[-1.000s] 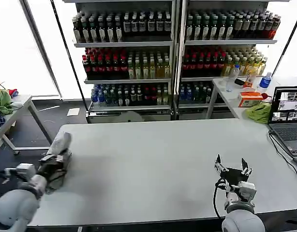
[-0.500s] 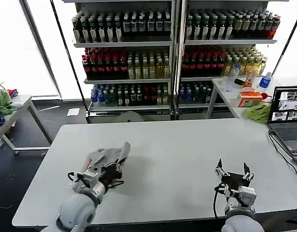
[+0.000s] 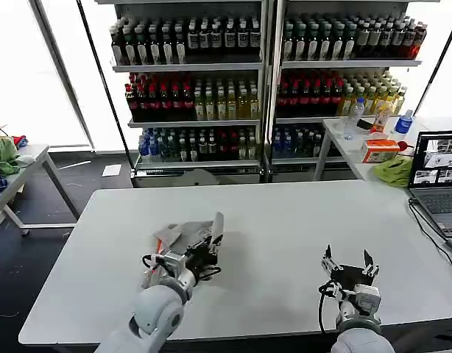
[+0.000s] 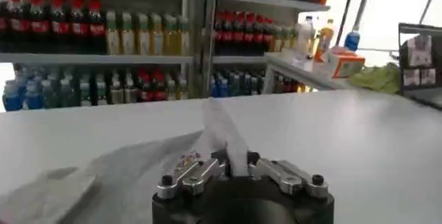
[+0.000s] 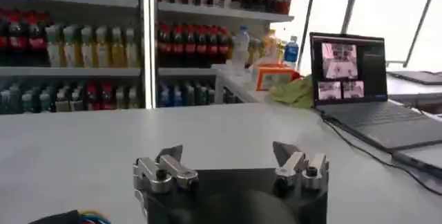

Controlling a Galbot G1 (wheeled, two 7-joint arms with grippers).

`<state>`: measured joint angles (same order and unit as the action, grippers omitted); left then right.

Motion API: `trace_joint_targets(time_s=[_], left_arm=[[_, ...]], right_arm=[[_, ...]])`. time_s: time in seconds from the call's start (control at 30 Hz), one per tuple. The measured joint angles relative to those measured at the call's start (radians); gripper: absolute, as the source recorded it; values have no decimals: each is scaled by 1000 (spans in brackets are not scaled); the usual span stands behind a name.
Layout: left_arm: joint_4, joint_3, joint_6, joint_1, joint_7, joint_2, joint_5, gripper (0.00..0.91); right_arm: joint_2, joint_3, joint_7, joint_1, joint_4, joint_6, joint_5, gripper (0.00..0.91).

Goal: Fold and organize the clothes.

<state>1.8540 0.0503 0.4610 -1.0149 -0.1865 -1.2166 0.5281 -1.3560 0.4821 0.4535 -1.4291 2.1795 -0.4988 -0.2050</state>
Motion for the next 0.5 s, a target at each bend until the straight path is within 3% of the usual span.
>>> trace_joint_targets(time_s=[0.3,0.5], left_arm=[[-29,-20,-20,31,-27,-52,60,907],[-14,12,-23,29,-46,-34,74,907]], right_arm=[[2,-21,1,28,-27,-14,-24,907],[6,-50,4,68,-47,-34,-117,907]])
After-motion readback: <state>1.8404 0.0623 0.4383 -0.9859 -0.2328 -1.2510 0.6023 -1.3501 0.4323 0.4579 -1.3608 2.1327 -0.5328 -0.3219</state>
